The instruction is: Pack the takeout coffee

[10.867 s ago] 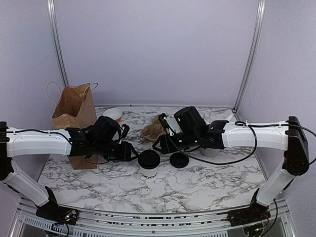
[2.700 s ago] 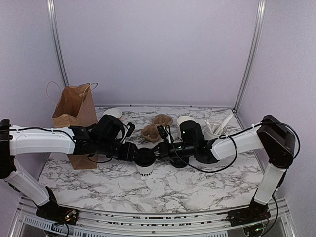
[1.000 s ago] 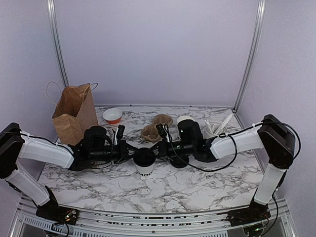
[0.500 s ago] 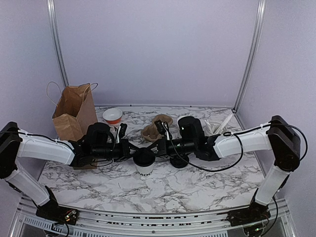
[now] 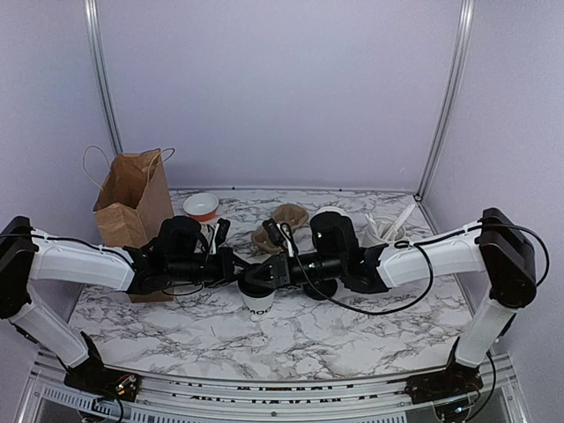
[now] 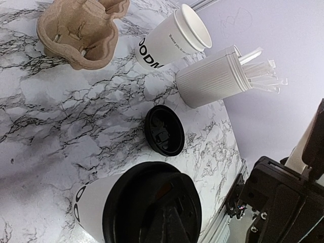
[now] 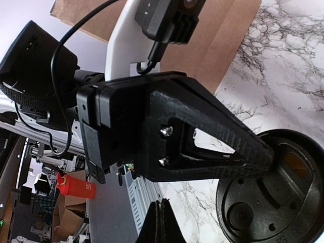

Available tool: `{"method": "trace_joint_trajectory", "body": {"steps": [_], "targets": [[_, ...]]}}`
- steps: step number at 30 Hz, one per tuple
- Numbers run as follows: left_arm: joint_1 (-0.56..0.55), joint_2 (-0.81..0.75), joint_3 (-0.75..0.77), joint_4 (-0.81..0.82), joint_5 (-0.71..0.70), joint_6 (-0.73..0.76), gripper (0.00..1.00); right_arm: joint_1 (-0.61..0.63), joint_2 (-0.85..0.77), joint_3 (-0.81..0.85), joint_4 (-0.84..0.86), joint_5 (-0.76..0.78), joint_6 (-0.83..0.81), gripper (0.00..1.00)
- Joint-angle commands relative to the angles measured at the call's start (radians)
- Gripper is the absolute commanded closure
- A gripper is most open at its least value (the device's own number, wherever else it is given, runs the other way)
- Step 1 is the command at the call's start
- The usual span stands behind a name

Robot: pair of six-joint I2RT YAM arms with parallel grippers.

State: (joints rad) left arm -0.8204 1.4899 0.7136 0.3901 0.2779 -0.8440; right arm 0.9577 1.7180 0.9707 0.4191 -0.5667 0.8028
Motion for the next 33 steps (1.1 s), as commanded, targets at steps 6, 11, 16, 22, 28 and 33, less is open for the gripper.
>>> {"method": "trace_joint_trajectory", "body": {"steps": [6, 11, 16, 22, 28, 33], "targets": [[-0.007, 0.031, 0.015, -0.152, -0.032, 0.035, 1.0, -0.016, 0.155, -0.008, -0.052, 0.012, 0.081, 1.0], [-0.008, 0.022, 0.014, -0.186, -0.043, 0.047, 1.0, -0.017, 0.081, -0.008, -0.077, 0.066, 0.046, 1.0], [-0.008, 0.016, 0.052, -0.206, -0.054, 0.062, 1.0, -0.017, 0.004, 0.037, -0.115, 0.073, -0.016, 1.0], [-0.008, 0.012, 0.065, -0.224, -0.065, 0.07, 1.0, -0.021, -0.074, 0.051, -0.072, 0.118, -0.05, 1.0], [-0.008, 0.016, 0.07, -0.23, -0.074, 0.066, 1.0, -0.049, -0.037, 0.012, -0.015, 0.146, -0.017, 1.0], [-0.008, 0.025, 0.078, -0.232, -0.075, 0.066, 1.0, -0.068, 0.11, 0.006, -0.024, 0.112, 0.036, 1.0]]}}
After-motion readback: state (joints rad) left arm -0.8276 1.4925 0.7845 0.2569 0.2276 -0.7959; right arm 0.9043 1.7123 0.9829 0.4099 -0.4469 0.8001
